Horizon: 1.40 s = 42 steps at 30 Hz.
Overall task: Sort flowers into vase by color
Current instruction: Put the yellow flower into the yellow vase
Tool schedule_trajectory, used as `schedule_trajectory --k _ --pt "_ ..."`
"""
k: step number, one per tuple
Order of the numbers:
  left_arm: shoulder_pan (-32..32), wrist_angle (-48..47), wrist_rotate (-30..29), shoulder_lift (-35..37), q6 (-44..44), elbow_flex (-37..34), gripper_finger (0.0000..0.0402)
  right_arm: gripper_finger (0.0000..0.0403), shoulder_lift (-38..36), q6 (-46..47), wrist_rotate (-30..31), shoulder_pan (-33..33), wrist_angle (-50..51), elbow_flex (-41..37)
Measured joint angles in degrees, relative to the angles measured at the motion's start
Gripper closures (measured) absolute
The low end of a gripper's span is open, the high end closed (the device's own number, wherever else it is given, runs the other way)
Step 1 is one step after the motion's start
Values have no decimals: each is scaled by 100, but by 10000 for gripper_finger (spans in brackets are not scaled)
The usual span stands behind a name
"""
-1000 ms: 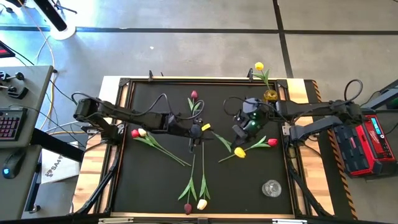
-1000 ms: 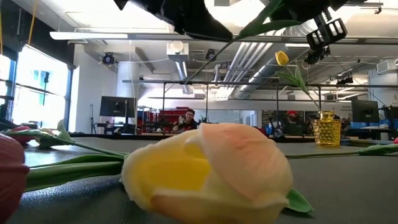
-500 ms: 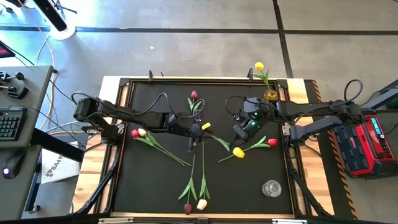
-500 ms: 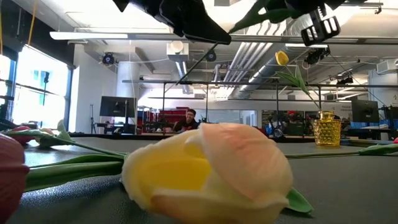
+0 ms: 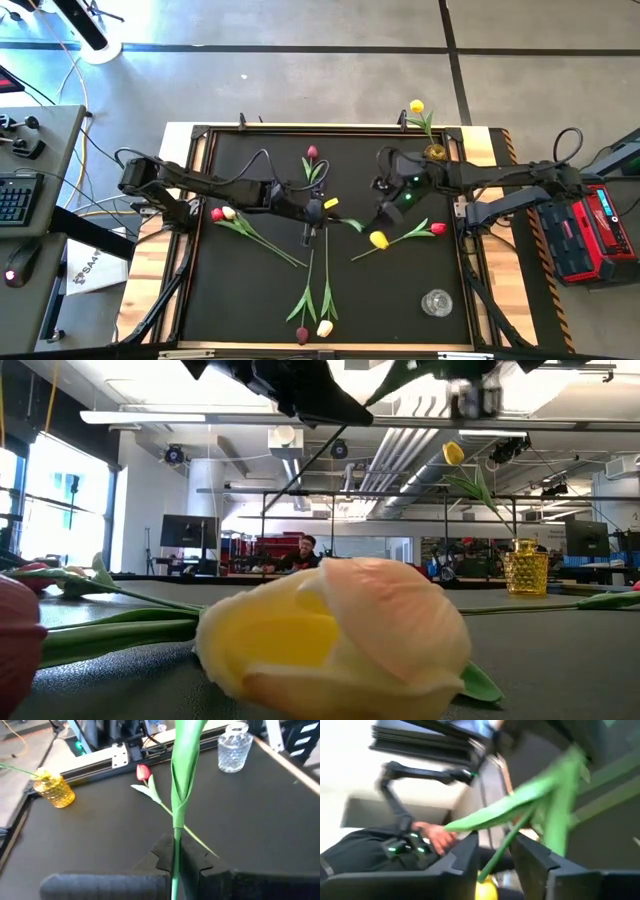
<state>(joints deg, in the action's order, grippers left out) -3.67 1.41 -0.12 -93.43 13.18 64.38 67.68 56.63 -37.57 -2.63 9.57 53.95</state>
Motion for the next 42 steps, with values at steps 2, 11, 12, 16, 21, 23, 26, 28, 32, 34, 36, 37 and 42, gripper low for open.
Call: schedule_trajectory --k 2,11,12,16,21,23,26,28,32,34,36,37,42 --pt "36 130 180 3 -216 1 401 269 -54 0 39 -24 -574 -1" --pt "342 1756 1007 15 -1201 7 401 232 -655 -962 757 -428 -1007 351" --pt "396 1956 1109 14 -1344 7 401 232 -721 -1236 942 -442 -853 429" --pt "629 2565 1452 -4 -1955 -7 401 239 -997 -2468 1969 -442 114 778" --pt "801 2890 2116 -9 -2389 -11 401 245 -1315 -3718 3275 -452 826 1162" --pt "829 2885 2216 -7 -2500 -11 401 244 -1445 -4047 3600 -447 837 1266" --pt "833 2906 2212 -5 -2490 -9 401 244 -1641 -4381 3863 -448 791 1396" --pt "833 2970 2211 -4 -2460 -7 401 244 -1698 -4471 3914 -450 806 1398" --pt "899 3336 2079 -2 -2484 -5 401 244 -1609 -4468 3900 -447 973 1395" --pt "939 3518 1854 -2 -2509 -2 401 244 -1488 -4453 3790 -444 1059 1391" --pt "992 3752 1743 -2 -2575 -3 401 244 -1321 -4379 3683 -411 1047 1391" --pt "1024 3899 1740 -2 -2633 -4 401 244 -1225 -4388 3631 -385 1017 1391" --pt "1135 4012 1735 1 -2880 1 401 244 -681 -4543 3385 -233 523 1387"
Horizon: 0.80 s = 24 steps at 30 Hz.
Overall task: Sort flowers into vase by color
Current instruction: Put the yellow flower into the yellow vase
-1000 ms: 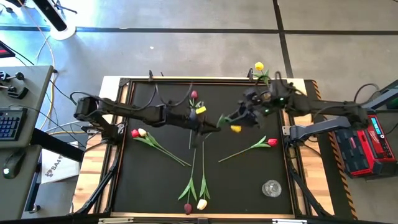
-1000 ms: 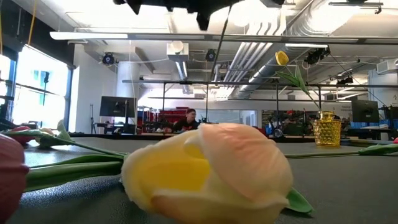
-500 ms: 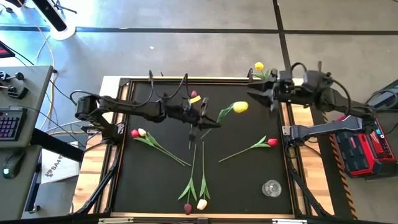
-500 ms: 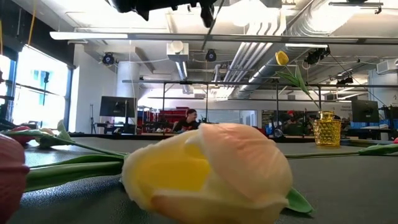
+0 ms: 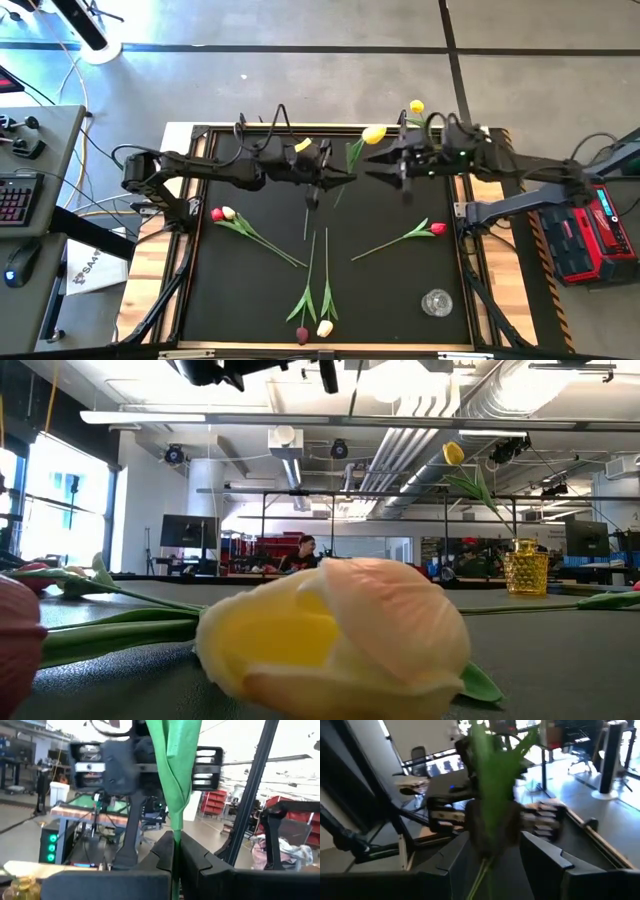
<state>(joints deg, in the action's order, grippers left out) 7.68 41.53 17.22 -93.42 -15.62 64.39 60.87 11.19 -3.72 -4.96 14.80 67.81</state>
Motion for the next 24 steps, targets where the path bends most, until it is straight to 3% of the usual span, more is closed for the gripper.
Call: schedule_trajectory --k 14,17,21,24 --pt "-12 -452 23 -1 53 -1 401 254 788 -36 -592 23 -940 -4" --pt "-20 -664 23 -1 74 -1 401 290 788 82 -532 -6 -944 -4" --pt "-24 -940 15 -1 77 -1 401 381 788 45 -329 -31 -826 -4" --pt "-20 -1162 -175 -1 68 -1 396 389 788 54 78 -29 -530 -4"
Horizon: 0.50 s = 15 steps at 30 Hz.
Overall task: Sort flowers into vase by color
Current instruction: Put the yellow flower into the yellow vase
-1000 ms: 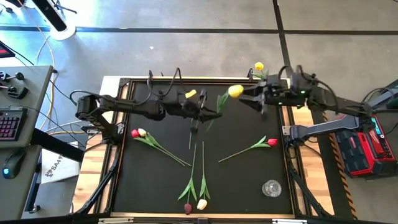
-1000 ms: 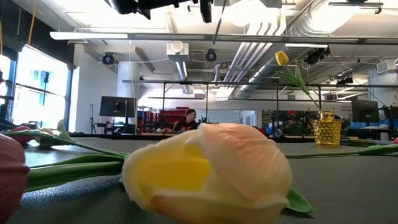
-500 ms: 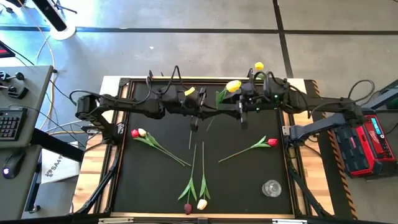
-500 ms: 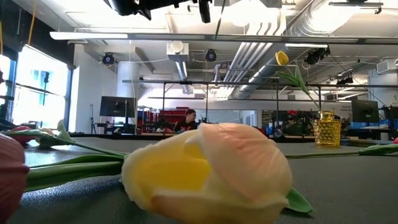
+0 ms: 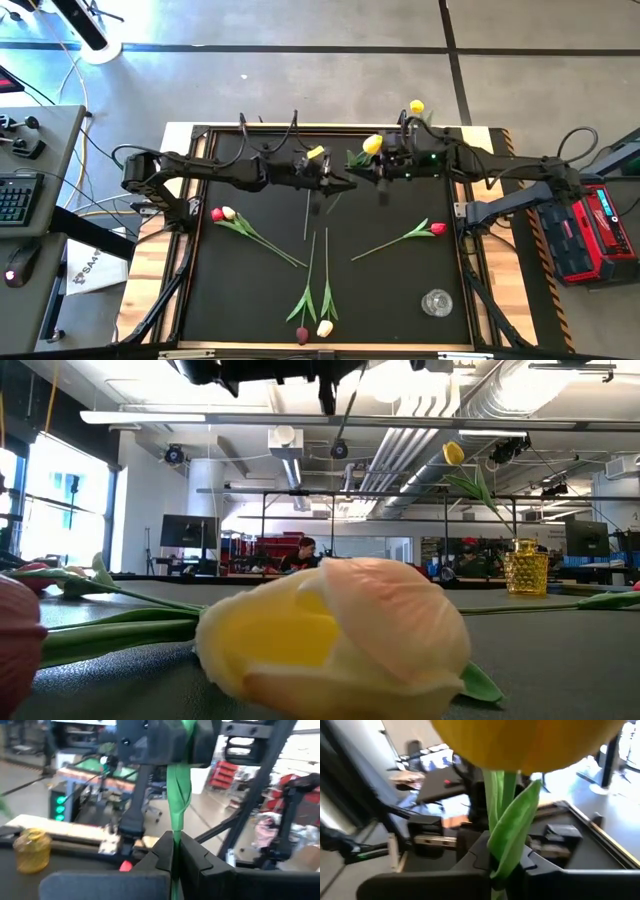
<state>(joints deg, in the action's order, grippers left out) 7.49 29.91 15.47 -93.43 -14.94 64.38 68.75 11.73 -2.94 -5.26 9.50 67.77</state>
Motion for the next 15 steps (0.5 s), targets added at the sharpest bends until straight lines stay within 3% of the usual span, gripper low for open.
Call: schedule_trajectory --k 5,15 --pt "3 -435 -297 0 -6 0 371 398 -47 11 695 7 829 0" --pt "-4 -2364 -416 0 -308 0 328 401 -447 -2 2694 -134 2316 -2"
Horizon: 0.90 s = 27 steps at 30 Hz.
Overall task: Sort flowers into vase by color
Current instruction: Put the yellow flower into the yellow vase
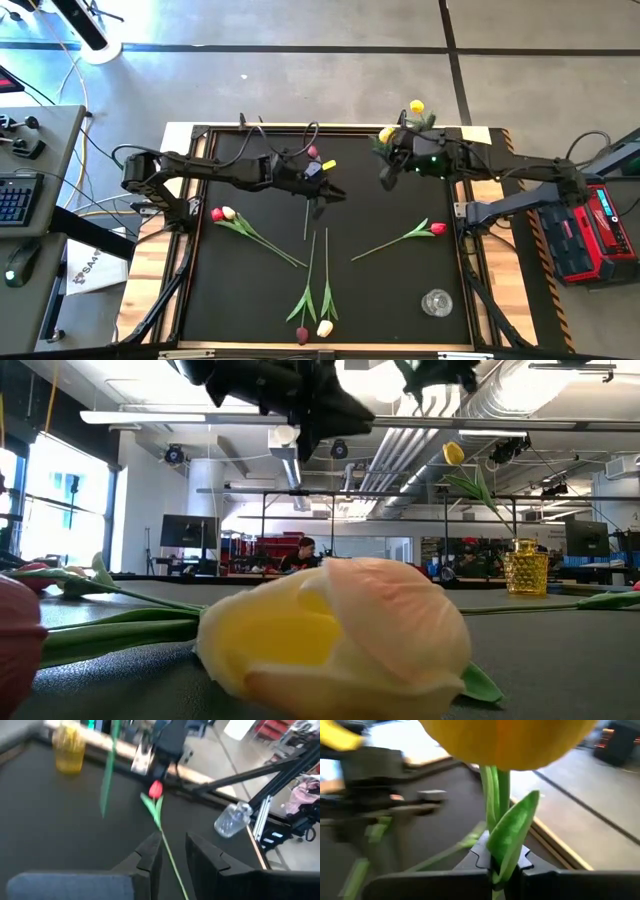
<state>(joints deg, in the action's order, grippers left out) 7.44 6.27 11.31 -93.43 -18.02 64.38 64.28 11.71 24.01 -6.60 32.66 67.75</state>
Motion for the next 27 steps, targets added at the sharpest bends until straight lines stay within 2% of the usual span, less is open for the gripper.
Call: schedule_trajectory --k 4,11,20,23,27 --pt "0 -54 -61 0 -419 0 328 402 -209 121 435 -299 536 0" --pt "-2 -141 -699 0 -893 0 328 402 -703 -153 791 -1022 911 0" --pt "-4 -346 -743 0 -1028 0 328 403 -1252 -125 1893 -2023 1375 0" --pt "-4 -347 -866 0 -1031 0 328 403 -1365 -116 1923 -2352 1248 -133" --pt "-2 -346 -965 0 -1034 0 328 403 -1615 257 1616 -2731 931 -868"
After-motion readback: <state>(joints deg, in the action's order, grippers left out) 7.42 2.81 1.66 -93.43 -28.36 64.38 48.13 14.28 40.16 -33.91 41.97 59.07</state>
